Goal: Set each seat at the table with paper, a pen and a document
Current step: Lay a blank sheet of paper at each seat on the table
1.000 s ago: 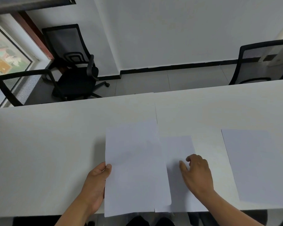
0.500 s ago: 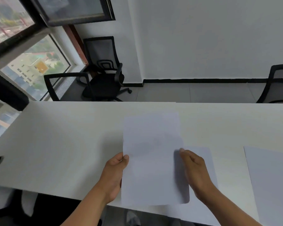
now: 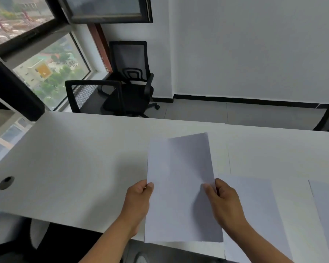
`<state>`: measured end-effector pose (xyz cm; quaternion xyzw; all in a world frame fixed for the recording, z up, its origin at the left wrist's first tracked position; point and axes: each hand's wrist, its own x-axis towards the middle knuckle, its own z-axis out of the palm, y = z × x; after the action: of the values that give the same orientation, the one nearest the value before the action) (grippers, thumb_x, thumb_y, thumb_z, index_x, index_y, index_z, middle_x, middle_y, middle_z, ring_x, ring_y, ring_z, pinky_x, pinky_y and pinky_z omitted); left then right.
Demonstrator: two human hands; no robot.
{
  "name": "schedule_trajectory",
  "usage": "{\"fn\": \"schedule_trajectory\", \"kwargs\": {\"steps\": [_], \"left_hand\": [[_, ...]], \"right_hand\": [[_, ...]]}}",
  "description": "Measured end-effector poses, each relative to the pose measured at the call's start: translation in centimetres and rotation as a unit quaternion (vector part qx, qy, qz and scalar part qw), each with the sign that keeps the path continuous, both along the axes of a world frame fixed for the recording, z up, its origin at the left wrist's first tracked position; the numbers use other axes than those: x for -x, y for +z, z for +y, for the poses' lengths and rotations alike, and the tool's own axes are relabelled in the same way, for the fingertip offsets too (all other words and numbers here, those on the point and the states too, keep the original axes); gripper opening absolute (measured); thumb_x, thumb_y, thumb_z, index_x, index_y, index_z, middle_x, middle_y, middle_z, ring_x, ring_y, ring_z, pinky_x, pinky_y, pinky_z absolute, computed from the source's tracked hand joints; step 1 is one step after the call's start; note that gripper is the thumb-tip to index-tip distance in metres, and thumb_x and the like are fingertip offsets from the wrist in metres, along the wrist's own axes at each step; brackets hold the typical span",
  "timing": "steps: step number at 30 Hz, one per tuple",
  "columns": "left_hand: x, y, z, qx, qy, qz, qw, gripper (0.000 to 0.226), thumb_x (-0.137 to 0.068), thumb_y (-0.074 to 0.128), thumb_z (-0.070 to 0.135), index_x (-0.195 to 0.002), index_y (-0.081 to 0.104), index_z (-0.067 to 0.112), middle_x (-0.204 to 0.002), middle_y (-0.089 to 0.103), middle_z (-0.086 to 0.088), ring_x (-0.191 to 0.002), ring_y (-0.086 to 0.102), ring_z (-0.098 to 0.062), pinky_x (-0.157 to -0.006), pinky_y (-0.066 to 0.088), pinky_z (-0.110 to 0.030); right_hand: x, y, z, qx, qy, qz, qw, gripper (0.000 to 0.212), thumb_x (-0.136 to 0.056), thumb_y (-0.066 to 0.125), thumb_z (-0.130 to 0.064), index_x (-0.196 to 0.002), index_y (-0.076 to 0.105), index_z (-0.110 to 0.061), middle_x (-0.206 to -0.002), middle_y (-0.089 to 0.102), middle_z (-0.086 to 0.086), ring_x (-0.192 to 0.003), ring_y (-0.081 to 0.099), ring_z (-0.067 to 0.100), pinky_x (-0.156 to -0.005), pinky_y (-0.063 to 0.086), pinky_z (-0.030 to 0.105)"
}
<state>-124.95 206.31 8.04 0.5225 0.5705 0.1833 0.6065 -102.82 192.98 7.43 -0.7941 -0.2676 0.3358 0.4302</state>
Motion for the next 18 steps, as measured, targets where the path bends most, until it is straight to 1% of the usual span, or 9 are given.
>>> {"fn": "schedule_trajectory", "kwargs": {"steps": [2,3,5,7,10,12,14,16,18], "left_hand": [[2.4,-1.0,1.7,-0.006,0.003,-0.001,1.000,0.038,-0.112,0.054,0.033,-0.100,0.069,0.000,-0.084,0.066,-0.013,-0.075,0.052,-0.021,-0.071,0.043,-0.036],[3.7,-1.5,2.8,-0.009,-0.001,-0.002,1.000,0.044,-0.109,0.055,0.039,-0.101,0.064,-0.003,-0.084,0.060,-0.006,-0.076,0.049,-0.021,-0.072,0.041,-0.037],[5.8,-2.5,4.7,-0.017,-0.011,0.000,1.000,0.053,-0.100,0.056,0.048,-0.103,0.062,-0.004,-0.085,0.058,0.000,-0.078,0.050,-0.019,-0.074,0.043,-0.037],[7.7,-2.8,6.4,-0.018,-0.024,-0.001,1.000,0.049,-0.104,0.056,0.045,-0.101,0.061,-0.003,-0.083,0.055,0.000,-0.076,0.045,-0.020,-0.072,0.040,-0.037],[10.2,-3.0,8.6,-0.011,-0.032,0.004,0.999,0.042,-0.109,0.057,0.037,-0.102,0.059,-0.004,-0.083,0.050,0.001,-0.075,0.038,-0.021,-0.070,0.033,-0.038],[11.8,-3.1,9.7,-0.014,-0.035,0.010,0.999,0.043,-0.109,0.058,0.038,-0.104,0.059,-0.005,-0.083,0.051,0.001,-0.075,0.039,-0.020,-0.070,0.032,-0.038],[12.8,-3.6,10.7,-0.019,-0.037,0.009,0.999,0.050,-0.102,0.060,0.047,-0.100,0.059,-0.003,-0.083,0.051,0.002,-0.075,0.040,-0.020,-0.070,0.033,-0.038],[13.2,-3.9,11.2,-0.022,-0.041,-0.003,0.999,0.061,-0.091,0.061,0.060,-0.100,0.060,-0.001,-0.085,0.054,0.003,-0.076,0.044,-0.020,-0.072,0.038,-0.038],[13.2,-4.0,11.3,-0.015,-0.041,-0.018,0.999,0.063,-0.091,0.064,0.060,-0.102,0.062,-0.002,-0.084,0.059,0.001,-0.077,0.050,-0.020,-0.075,0.042,-0.038]], "right_hand": [[2.5,-0.1,1.4,0.003,-0.005,0.004,1.000,0.043,-0.105,0.063,-0.033,-0.078,0.047,-0.005,-0.062,0.048,-0.005,-0.057,0.039,0.011,-0.054,0.034,0.026],[3.9,-0.3,2.2,0.006,-0.008,0.006,1.000,0.042,-0.105,0.063,-0.034,-0.078,0.049,-0.006,-0.063,0.050,-0.003,-0.057,0.041,0.011,-0.054,0.034,0.026],[6.3,-0.7,3.6,0.016,-0.019,0.003,1.000,0.039,-0.105,0.064,-0.034,-0.080,0.054,-0.006,-0.071,0.058,0.006,-0.061,0.046,0.014,-0.057,0.038,0.029],[8.5,-1.1,4.9,0.021,-0.032,-0.001,0.999,0.035,-0.106,0.064,-0.033,-0.080,0.057,-0.011,-0.077,0.062,0.007,-0.066,0.051,0.017,-0.060,0.041,0.032],[11.3,-1.2,6.8,0.033,-0.041,-0.004,0.999,0.030,-0.107,0.062,-0.031,-0.082,0.060,-0.016,-0.081,0.064,0.003,-0.069,0.055,0.018,-0.061,0.042,0.029],[13.0,-1.1,8.0,0.040,-0.045,-0.007,0.998,0.028,-0.108,0.061,-0.032,-0.084,0.061,-0.017,-0.083,0.065,0.001,-0.070,0.057,0.017,-0.061,0.042,0.027],[14.1,-1.0,8.6,0.046,-0.048,-0.013,0.998,0.029,-0.108,0.060,-0.033,-0.083,0.060,-0.017,-0.082,0.064,0.000,-0.071,0.056,0.017,-0.061,0.042,0.028],[14.8,-0.9,9.0,0.050,-0.053,-0.018,0.997,0.029,-0.108,0.059,-0.032,-0.083,0.059,-0.018,-0.082,0.062,0.000,-0.071,0.054,0.017,-0.062,0.042,0.028],[14.8,-0.7,9.1,0.052,-0.057,-0.020,0.997,0.025,-0.109,0.058,-0.031,-0.087,0.061,-0.019,-0.087,0.064,-0.001,-0.074,0.058,0.016,-0.063,0.043,0.026]]}}
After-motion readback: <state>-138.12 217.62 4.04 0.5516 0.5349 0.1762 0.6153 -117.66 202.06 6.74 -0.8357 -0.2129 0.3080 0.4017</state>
